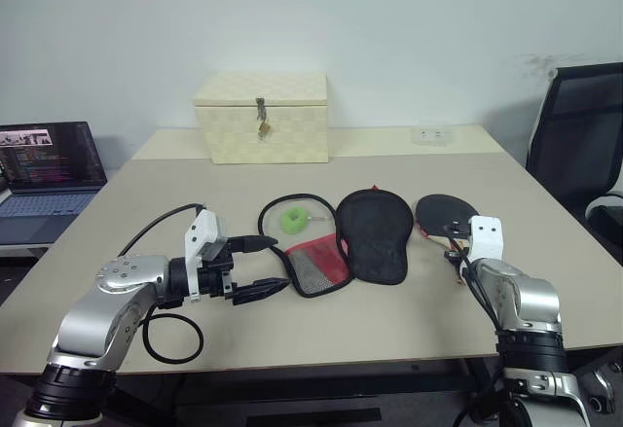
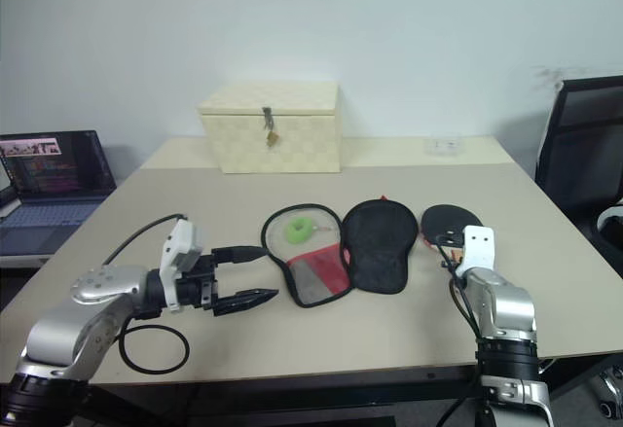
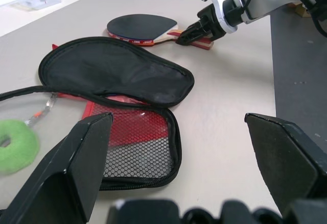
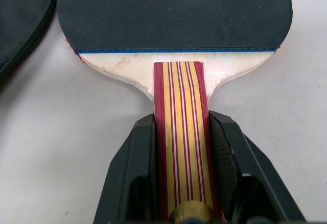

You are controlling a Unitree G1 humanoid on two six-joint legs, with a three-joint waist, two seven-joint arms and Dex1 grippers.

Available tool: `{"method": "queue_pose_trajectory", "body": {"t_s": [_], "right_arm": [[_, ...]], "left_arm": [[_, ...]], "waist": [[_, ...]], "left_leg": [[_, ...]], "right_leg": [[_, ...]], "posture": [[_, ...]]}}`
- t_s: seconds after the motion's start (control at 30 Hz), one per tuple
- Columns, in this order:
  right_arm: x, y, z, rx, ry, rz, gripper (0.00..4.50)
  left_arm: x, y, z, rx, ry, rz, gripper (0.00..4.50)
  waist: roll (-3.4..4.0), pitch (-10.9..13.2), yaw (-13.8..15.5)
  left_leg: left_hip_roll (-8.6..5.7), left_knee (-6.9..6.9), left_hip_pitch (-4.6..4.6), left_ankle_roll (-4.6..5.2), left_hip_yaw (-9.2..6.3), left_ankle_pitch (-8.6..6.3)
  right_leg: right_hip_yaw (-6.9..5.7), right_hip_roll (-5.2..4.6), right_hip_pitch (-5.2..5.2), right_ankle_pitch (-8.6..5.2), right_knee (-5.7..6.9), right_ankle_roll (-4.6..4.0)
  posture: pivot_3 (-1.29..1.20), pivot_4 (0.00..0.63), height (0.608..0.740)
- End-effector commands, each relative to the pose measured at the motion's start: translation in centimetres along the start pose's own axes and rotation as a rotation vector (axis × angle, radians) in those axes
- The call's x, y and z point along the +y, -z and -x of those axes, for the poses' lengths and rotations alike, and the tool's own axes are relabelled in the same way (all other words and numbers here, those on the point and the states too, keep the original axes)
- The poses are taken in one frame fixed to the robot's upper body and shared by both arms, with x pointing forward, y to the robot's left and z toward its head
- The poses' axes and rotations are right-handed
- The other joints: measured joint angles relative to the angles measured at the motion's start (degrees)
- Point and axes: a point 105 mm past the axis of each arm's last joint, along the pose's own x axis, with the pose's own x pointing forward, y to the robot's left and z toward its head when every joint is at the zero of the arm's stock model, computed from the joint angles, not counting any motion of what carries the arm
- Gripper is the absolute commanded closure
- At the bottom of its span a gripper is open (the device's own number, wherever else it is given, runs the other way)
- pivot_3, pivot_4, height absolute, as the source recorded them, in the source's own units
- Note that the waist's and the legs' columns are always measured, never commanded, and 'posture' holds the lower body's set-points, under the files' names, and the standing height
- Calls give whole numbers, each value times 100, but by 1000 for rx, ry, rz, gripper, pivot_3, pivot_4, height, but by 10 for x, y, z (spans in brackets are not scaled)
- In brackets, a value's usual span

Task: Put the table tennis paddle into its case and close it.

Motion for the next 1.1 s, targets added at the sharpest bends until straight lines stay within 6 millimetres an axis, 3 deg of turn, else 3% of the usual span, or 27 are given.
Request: {"method": "queue_pose_trajectory", "body": {"t_s": [0.03,0.13,0.23,0.4,0.53,0.7,0.93,1.1], "right_arm": [[-3,-53,15,-202,29,-6,3396],[13,-68,29,-261,-22,-3,3396],[46,-73,47,-280,-128,-4,3396],[103,-56,70,-226,-307,-29,3396],[128,-43,76,-183,-374,-27,3397],[140,-36,70,-158,-402,-14,3397],[140,-27,55,-132,-379,-12,3397],[139,-18,48,-110,-362,3,3397]], "left_arm": [[1,-13,5,-20,-12,-59,0],[1,-12,6,-20,-14,-59,0],[1,-12,6,-18,-15,-57,0],[2,-12,5,-20,-11,-57,0],[2,-13,5,-19,-8,-56,0],[2,-13,5,-18,-9,-57,0],[2,-17,9,-29,-30,-56,0],[14,-32,17,-83,-81,-52,0]], "waist": [[9,6,1],[10,6,1],[11,6,-10],[11,6,-8],[11,6,9],[10,6,67],[11,6,40],[10,6,20]], "left_leg": [[0,-2,-8,0,0,0],[-1,-16,-28,0,4,-1],[3,-20,-72,0,3,-1],[8,-22,-101,1,-10,-1],[8,-17,-102,0,-13,-1],[1,-5,-107,0,-13,-1],[5,-8,-106,1,-12,-1],[5,-9,-106,1,-13,-1]], "right_leg": [[1,0,-9,0,0,0],[3,0,-39,-2,3,-4],[1,2,-92,4,11,-16],[-12,3,-115,12,9,-39],[-14,-4,-113,11,10,-37],[-17,-8,-106,5,4,-12],[-16,-8,-109,11,6,-23],[-16,-7,-110,10,6,-23]], "posture": [[0,150,740],[0,150,740],[0,150,740],[0,150,740],[0,150,740],[0,150,740],[0,150,740],[0,150,740]]}}
